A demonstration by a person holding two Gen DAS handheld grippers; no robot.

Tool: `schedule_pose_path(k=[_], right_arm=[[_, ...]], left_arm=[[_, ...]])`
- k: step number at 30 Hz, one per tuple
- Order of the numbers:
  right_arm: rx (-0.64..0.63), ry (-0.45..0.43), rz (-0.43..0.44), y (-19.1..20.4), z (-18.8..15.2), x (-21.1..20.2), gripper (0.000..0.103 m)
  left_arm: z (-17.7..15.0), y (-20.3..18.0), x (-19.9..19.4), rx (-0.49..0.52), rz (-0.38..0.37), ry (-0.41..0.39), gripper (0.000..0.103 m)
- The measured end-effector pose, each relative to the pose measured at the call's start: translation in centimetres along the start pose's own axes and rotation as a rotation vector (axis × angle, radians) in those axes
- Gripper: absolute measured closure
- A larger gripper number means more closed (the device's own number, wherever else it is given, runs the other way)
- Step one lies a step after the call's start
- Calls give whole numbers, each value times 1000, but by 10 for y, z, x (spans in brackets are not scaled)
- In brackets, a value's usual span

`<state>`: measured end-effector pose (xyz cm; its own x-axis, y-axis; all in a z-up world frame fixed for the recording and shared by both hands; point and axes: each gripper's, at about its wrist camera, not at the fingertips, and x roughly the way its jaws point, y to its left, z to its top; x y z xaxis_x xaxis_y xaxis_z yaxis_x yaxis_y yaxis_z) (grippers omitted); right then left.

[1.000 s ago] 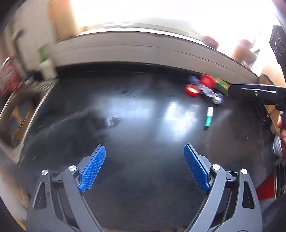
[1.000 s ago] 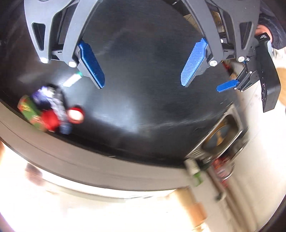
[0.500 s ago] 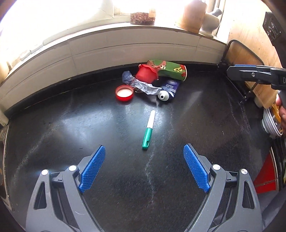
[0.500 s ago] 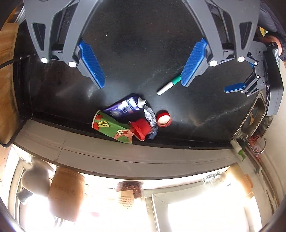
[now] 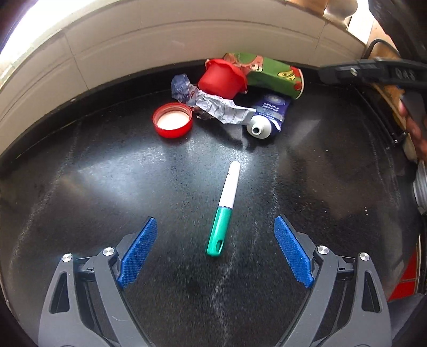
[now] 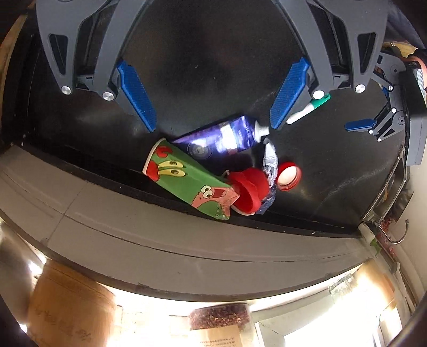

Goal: Collect trash
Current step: 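Swing both tools back toward the countertop trash, then grasp the green-white marker with the left tool while the right tool grasps the green cartoon cup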

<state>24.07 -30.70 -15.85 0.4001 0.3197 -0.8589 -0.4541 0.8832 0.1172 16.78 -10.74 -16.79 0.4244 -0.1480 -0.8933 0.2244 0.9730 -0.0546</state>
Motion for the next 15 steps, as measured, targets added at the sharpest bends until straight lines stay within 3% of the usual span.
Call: schedule_pose_path(k=[8,12,15], right_arm=[[-89,65,-10,-32,45,71,19],[-158,69,-28,-33,54,87,17],[-241,47,-63,-25,60,90,17]], left_arm=[[9,1,38,-27,2,47,17],[13,-3,44,17,13,29,17],[16,-7,44,33,3,10,25]])
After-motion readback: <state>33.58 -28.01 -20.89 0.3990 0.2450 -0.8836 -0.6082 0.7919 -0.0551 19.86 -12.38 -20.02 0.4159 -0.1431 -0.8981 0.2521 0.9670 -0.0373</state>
